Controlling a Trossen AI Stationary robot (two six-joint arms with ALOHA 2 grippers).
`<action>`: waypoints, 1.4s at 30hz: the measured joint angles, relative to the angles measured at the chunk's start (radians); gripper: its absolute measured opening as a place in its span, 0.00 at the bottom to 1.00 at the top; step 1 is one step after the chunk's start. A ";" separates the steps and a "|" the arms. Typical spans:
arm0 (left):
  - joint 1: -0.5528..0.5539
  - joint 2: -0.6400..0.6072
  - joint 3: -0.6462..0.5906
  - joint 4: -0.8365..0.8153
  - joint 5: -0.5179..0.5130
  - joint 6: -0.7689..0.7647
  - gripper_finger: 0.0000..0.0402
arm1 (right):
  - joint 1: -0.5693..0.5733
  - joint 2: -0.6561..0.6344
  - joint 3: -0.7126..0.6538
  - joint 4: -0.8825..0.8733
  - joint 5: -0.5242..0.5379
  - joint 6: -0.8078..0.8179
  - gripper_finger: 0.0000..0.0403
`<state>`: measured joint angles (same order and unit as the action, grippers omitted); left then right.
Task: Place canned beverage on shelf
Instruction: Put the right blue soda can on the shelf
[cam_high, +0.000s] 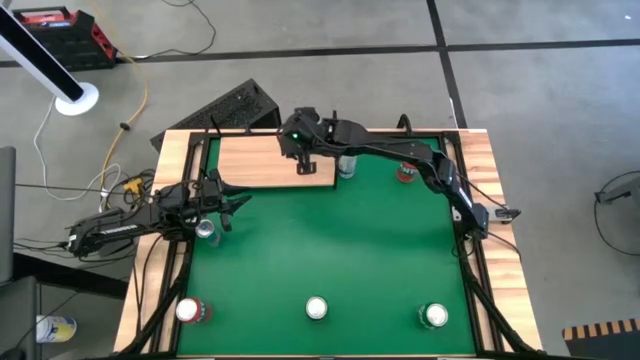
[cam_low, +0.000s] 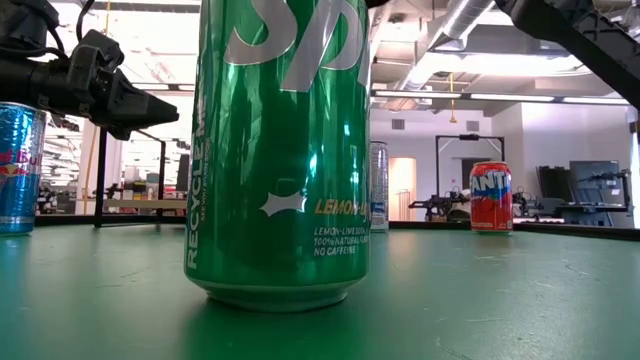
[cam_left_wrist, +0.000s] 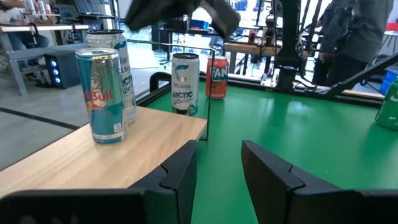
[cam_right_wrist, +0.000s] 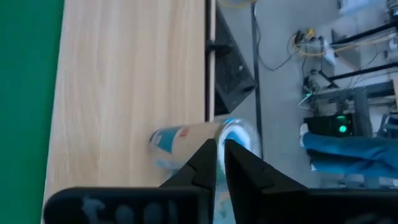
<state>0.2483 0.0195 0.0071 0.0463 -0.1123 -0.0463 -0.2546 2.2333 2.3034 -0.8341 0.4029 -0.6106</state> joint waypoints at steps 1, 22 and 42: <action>0.000 0.000 0.000 0.000 0.000 0.000 0.28 | 0.000 0.000 0.010 -0.001 -0.003 0.001 0.16; 0.000 0.000 0.000 0.000 0.000 0.000 0.28 | -0.179 -0.292 0.050 -0.375 -0.487 0.242 0.39; 0.000 0.000 0.000 0.000 0.000 0.000 0.28 | -0.130 -0.393 -0.584 0.254 -0.453 0.400 0.33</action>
<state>0.2485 0.0196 0.0071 0.0467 -0.1123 -0.0463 -0.3850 1.8406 1.7194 -0.5797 -0.0498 -0.2101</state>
